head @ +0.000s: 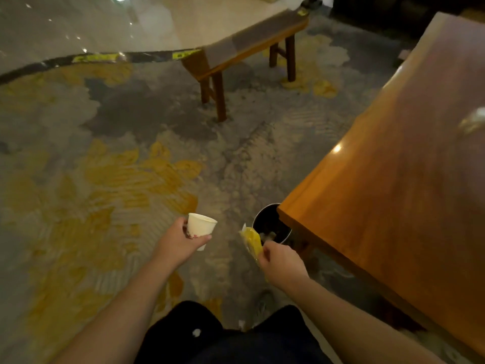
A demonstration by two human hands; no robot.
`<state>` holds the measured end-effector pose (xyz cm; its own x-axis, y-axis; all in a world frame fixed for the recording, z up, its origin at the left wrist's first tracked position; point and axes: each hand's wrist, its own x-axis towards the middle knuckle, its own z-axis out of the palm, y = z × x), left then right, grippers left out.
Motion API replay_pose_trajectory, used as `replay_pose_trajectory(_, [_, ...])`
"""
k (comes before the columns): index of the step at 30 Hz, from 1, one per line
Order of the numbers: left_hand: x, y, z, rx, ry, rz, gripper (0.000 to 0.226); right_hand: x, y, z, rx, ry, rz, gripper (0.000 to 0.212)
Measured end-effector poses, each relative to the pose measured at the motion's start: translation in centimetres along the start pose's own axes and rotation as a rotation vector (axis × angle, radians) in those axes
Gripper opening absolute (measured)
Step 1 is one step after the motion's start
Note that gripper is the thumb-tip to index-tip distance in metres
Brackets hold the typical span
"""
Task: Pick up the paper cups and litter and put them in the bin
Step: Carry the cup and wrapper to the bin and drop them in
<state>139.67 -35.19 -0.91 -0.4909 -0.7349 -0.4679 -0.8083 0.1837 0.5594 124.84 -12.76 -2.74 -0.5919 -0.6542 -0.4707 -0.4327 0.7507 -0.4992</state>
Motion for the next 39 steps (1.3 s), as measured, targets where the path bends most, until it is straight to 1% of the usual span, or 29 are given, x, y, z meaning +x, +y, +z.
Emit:
replay_pose_trajectory(4, [7.1, 3.7, -1.9, 0.042, -0.056, 0.092, 0.073, 4.1, -2.5, -1.9, 0.062, 0.047, 0.037, 0.021])
replay_pose_trajectory(8, [15.3, 7.7, -2.6, 0.116, -0.137, 0.237, 0.064, 7.8, -4.4, -2.2, 0.153, 0.121, 0.150, 0.021])
replay_pose_trajectory(11, [21.9, 10.3, -2.4, 0.206, -0.241, 0.361, 0.068, 10.5, -6.4, -1.5, 0.221, 0.196, 0.307, 0.024])
replay_pose_trajectory(14, [27.7, 12.2, -2.0, 0.297, -0.396, 0.468, 0.071, 13.0, -8.3, 0.0, 0.308, 0.285, 0.500, 0.025])
replay_pose_trajectory(18, [32.7, 12.8, -1.8, 0.405, -0.583, 0.522, 0.077, 15.4, -10.6, 2.1, 0.470, 0.393, 0.754, 0.023])
replay_pose_trajectory(21, [34.3, 12.0, -0.4, 0.477, -0.689, 0.504, 0.077, 16.5, -11.2, 3.9, 0.543, 0.446, 0.892, 0.021])
replay_pose_trajectory(23, [34.9, 10.8, 1.8, 0.506, -0.758, 0.471, 0.074, 17.4, -10.9, 5.9, 0.576, 0.449, 0.965, 0.020])
replay_pose_trajectory(27, [35.8, 8.1, 7.6, 0.502, -0.818, 0.382, 0.074, 19.3, -8.7, 10.1, 0.663, 0.439, 1.053, 0.022])
replay_pose_trajectory(32, [37.4, 4.4, 17.3, 0.479, -0.854, 0.313, 0.077, 23.2, -2.4, 15.3, 0.753, 0.500, 1.121, 0.021])
replay_pose_trajectory(36, [39.1, 2.6, 25.2, 0.421, -0.850, 0.256, 0.076, 26.7, 3.4, 18.9, 0.743, 0.548, 1.144, 0.017])
replay_pose_trajectory(39, [40.3, 1.5, 30.5, 0.420, -0.863, 0.303, 0.070, 29.1, 7.5, 21.3, 0.711, 0.559, 1.169, 0.016])
